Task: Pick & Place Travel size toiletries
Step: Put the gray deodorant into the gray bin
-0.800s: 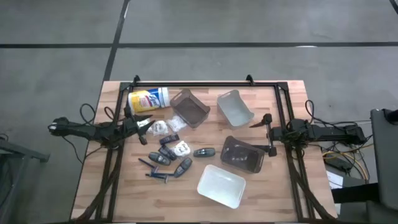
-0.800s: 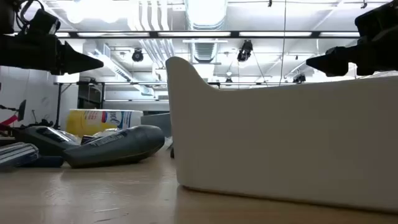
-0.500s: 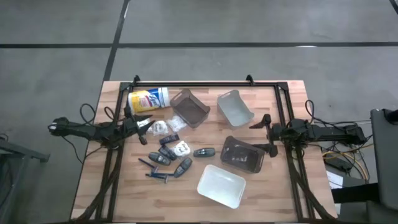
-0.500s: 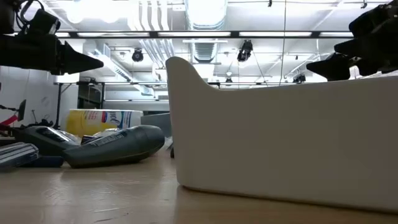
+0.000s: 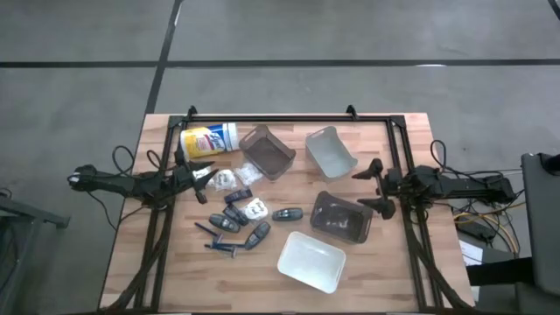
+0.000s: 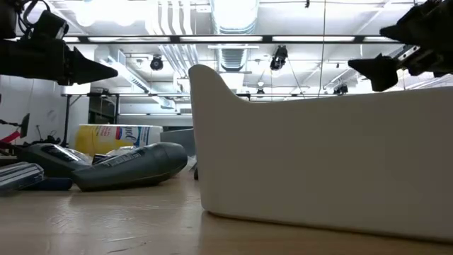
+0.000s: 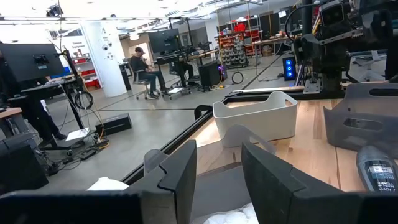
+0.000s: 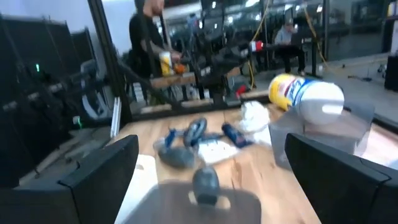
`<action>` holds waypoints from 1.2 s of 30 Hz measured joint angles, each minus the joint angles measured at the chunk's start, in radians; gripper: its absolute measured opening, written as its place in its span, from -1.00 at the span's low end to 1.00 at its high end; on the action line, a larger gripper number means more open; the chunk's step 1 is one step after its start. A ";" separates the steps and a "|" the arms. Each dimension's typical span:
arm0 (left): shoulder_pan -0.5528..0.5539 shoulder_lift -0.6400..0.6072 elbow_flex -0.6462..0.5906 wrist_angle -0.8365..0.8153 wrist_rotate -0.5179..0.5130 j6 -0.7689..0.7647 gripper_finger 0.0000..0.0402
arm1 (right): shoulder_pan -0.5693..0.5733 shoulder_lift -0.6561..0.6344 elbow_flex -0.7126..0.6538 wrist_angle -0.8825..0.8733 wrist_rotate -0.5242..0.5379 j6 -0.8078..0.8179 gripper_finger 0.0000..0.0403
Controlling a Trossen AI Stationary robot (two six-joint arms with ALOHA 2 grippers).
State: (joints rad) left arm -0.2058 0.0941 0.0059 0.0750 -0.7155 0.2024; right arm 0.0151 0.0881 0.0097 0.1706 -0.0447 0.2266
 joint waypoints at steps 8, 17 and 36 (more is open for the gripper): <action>0.000 0.000 0.000 0.000 0.000 0.000 -0.34 | 0.000 0.073 0.008 0.105 0.010 0.003 0.99; 0.000 0.000 0.000 0.000 0.000 0.000 -0.34 | 0.000 0.306 0.137 0.101 0.048 -0.007 0.99; 0.000 0.000 0.000 0.000 0.000 0.000 -0.34 | 0.000 0.908 0.538 -0.102 0.046 -0.186 0.99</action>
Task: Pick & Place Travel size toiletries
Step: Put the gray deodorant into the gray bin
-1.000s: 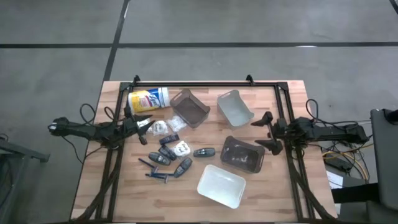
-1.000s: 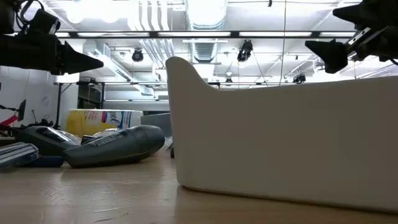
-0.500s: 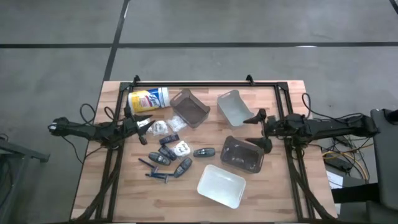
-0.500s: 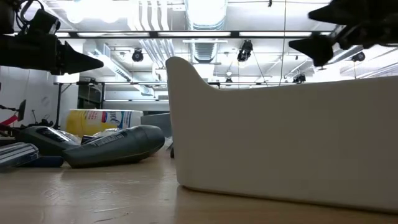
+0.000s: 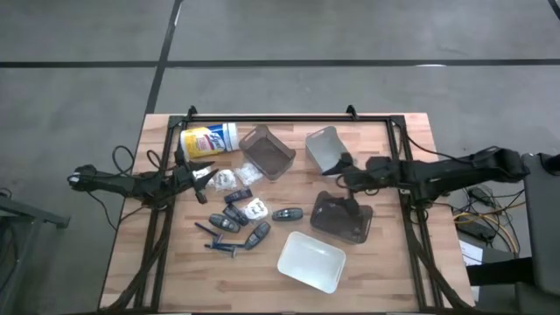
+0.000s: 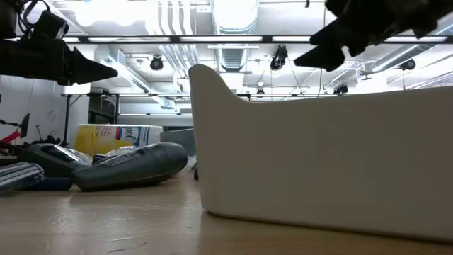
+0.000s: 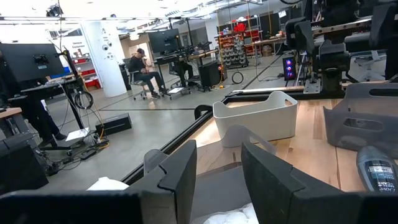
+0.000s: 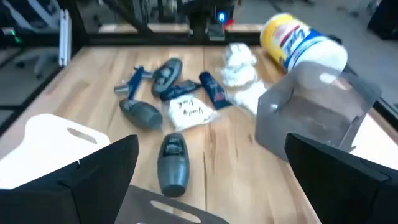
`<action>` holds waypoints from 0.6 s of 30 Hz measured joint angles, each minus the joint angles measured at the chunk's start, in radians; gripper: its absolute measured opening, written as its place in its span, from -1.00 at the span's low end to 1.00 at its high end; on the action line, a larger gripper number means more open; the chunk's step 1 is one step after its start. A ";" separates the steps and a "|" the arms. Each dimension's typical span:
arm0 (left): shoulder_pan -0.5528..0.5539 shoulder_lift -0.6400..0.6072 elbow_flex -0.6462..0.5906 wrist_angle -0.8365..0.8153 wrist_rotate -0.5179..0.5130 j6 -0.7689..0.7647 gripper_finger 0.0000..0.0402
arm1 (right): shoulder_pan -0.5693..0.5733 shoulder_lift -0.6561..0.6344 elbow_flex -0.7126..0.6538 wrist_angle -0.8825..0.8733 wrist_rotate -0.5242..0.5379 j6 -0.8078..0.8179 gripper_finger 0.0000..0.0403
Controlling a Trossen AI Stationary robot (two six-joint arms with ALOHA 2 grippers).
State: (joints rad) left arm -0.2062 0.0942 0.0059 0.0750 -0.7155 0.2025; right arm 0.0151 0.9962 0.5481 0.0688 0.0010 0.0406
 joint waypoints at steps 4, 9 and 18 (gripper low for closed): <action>0.000 0.000 0.000 0.000 0.000 0.000 -0.34 | 0.000 0.050 0.043 -0.022 -0.002 -0.028 0.99; 0.000 0.000 0.000 0.000 0.000 0.000 -0.34 | 0.000 0.044 0.044 -0.035 -0.005 -0.098 0.99; 0.000 0.000 0.000 0.000 0.000 0.000 -0.34 | 0.000 -0.005 0.003 -0.031 -0.001 0.001 0.99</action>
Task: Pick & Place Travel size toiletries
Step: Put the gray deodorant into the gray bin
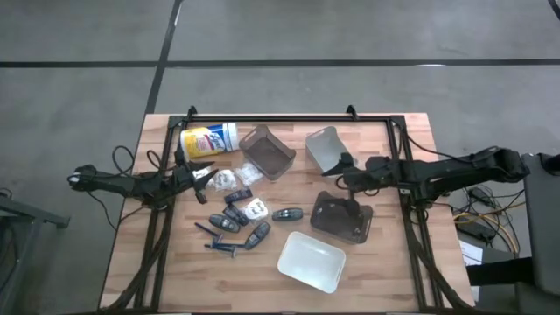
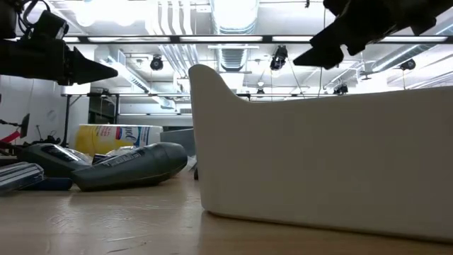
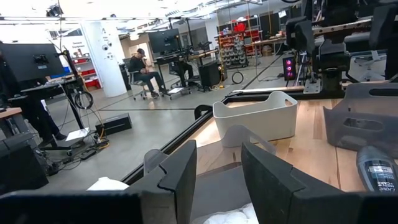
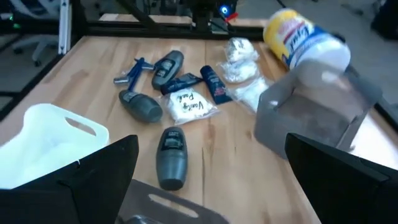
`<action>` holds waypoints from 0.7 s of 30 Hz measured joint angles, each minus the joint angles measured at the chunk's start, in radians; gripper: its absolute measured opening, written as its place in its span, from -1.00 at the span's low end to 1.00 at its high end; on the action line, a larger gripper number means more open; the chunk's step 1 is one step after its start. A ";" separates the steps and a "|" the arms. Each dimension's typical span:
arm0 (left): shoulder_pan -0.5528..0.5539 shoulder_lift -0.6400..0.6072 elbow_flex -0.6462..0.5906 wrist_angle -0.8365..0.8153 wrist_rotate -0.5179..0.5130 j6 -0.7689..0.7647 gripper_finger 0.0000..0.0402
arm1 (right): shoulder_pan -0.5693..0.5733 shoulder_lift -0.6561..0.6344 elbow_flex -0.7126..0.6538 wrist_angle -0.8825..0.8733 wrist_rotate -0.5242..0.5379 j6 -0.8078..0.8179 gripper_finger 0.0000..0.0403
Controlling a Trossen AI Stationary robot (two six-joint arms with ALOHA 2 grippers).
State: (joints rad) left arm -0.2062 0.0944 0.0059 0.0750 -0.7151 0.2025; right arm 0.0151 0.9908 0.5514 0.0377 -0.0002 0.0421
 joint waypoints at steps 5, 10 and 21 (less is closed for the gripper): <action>0.000 0.000 0.000 0.000 0.000 0.000 -0.34 | 0.000 0.086 0.000 0.053 0.027 0.053 0.99; 0.000 0.000 0.000 0.000 0.000 0.000 -0.34 | -0.001 0.207 0.031 0.069 0.035 0.007 0.99; 0.000 0.000 0.000 0.000 0.000 0.000 -0.34 | -0.001 0.448 0.248 -0.005 0.036 -0.057 0.99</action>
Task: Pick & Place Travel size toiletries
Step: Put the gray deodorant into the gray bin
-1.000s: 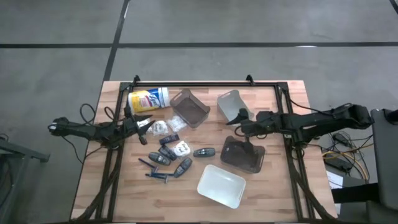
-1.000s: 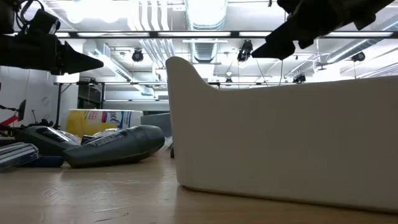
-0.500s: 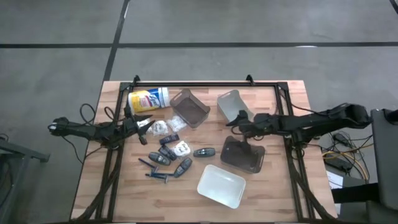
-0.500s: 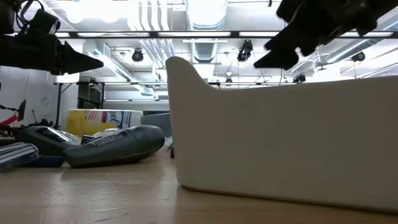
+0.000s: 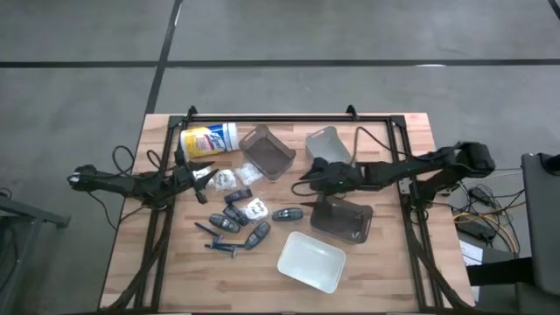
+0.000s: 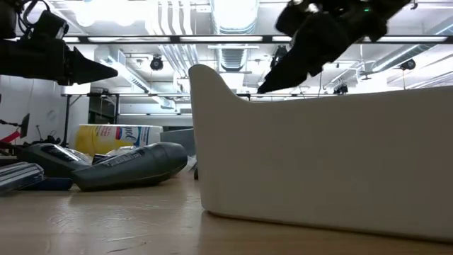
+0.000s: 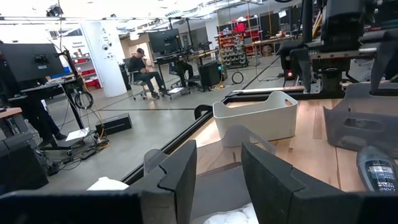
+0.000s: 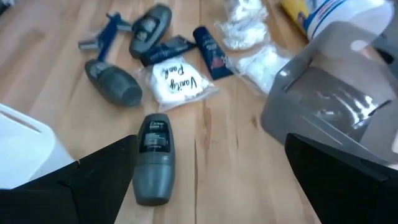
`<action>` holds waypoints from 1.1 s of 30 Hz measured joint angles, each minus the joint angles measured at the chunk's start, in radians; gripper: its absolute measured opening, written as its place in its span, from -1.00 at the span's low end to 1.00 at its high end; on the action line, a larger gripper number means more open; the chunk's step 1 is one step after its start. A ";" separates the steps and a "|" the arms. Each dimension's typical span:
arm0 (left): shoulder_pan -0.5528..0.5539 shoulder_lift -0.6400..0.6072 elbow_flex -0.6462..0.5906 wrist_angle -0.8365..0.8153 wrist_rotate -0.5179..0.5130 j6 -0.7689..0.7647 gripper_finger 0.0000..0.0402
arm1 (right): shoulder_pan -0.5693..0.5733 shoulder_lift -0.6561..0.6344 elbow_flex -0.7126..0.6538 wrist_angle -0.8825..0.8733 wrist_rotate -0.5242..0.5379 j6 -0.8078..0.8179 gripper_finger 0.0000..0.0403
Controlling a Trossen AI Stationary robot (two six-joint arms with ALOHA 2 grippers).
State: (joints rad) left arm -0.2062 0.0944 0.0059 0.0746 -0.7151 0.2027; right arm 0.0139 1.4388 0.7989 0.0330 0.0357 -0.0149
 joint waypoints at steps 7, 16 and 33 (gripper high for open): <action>0.000 0.000 0.000 0.000 0.000 0.000 -0.34 | 0.001 0.163 0.127 -0.047 0.000 -0.031 0.99; 0.000 0.000 0.000 0.000 0.000 0.000 -0.34 | 0.001 0.305 0.247 -0.177 0.000 -0.028 0.99; 0.000 0.001 0.000 0.000 0.000 0.000 -0.34 | 0.001 0.376 0.276 -0.202 0.000 -0.011 0.99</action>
State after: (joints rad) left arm -0.2062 0.0956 0.0059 0.0746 -0.7152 0.2024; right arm 0.0147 1.8153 1.0748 -0.1688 0.0357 -0.0258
